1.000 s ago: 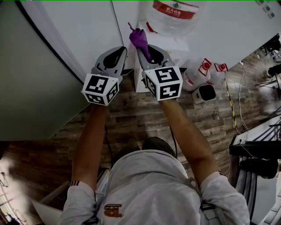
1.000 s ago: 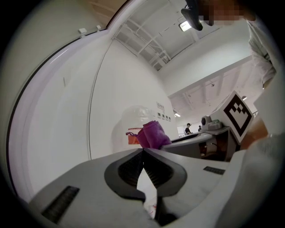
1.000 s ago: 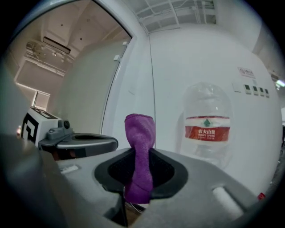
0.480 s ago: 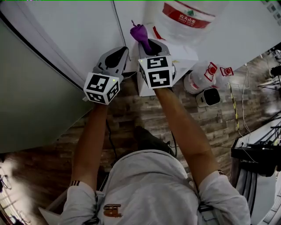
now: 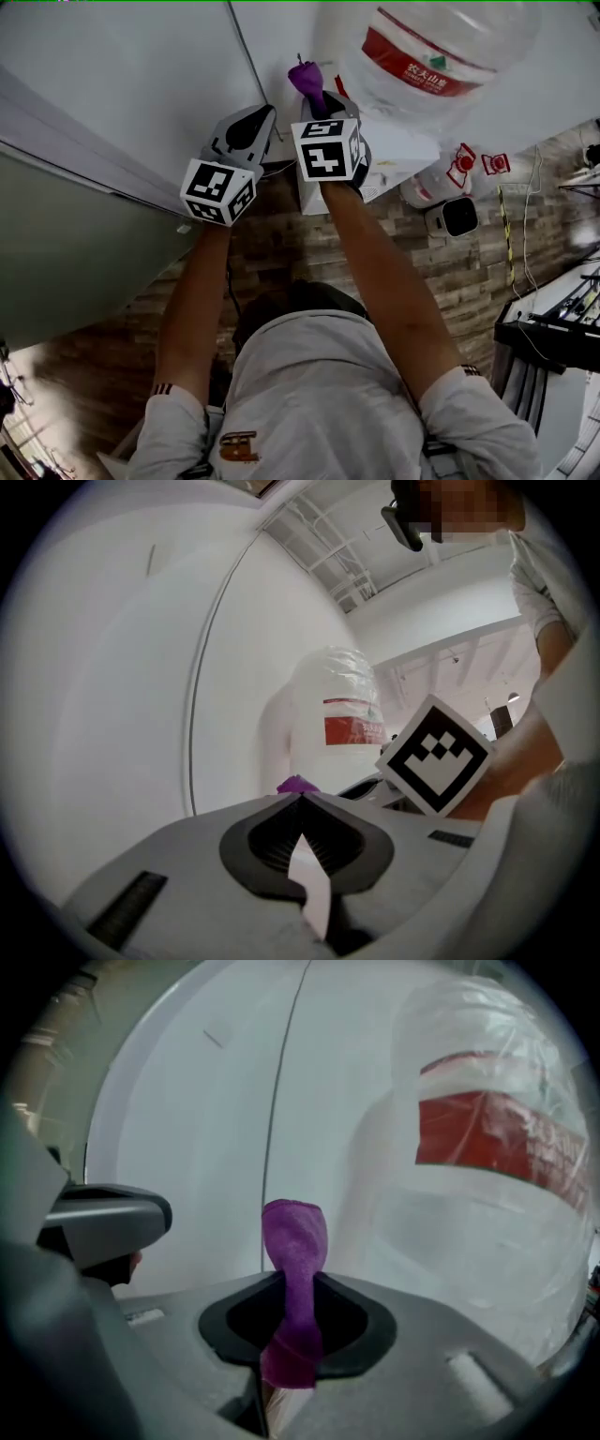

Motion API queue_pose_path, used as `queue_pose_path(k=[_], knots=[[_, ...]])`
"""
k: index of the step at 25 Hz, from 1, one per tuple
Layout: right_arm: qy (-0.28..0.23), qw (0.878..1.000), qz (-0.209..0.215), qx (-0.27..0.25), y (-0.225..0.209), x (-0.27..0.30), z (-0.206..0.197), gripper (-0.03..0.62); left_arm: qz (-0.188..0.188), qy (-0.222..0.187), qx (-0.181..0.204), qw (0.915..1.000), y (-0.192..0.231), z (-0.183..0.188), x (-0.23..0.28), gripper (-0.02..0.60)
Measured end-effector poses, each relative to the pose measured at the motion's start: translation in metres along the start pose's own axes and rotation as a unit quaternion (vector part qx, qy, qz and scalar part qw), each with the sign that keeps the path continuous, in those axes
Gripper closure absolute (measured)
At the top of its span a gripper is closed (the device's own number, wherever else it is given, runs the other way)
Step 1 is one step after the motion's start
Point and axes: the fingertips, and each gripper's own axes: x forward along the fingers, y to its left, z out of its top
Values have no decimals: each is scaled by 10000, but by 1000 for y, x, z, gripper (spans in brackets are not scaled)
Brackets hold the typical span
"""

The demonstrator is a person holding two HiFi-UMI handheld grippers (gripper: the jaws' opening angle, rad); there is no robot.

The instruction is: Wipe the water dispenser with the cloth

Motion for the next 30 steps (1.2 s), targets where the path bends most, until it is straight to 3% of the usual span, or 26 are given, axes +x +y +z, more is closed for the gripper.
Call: queue_pose_path(k=[6,16,24,30], knots=[[612,9977,-307,-16,-4,46,-15,502,-259,97,-52,9996,27,-15,22,583],[1394,9851,-1007,32,-22,99,-22,502,-1020,264,-184,9943,59,-42,40,583],[2088,9693,-1256,-340,-32,138,-33,502,-1415,203,-382,9890,76,-50,51,583],[2431,9603,-1316,-386,-38,151,-43,500,-1479,191,-488,9876,91,-56,63,583]])
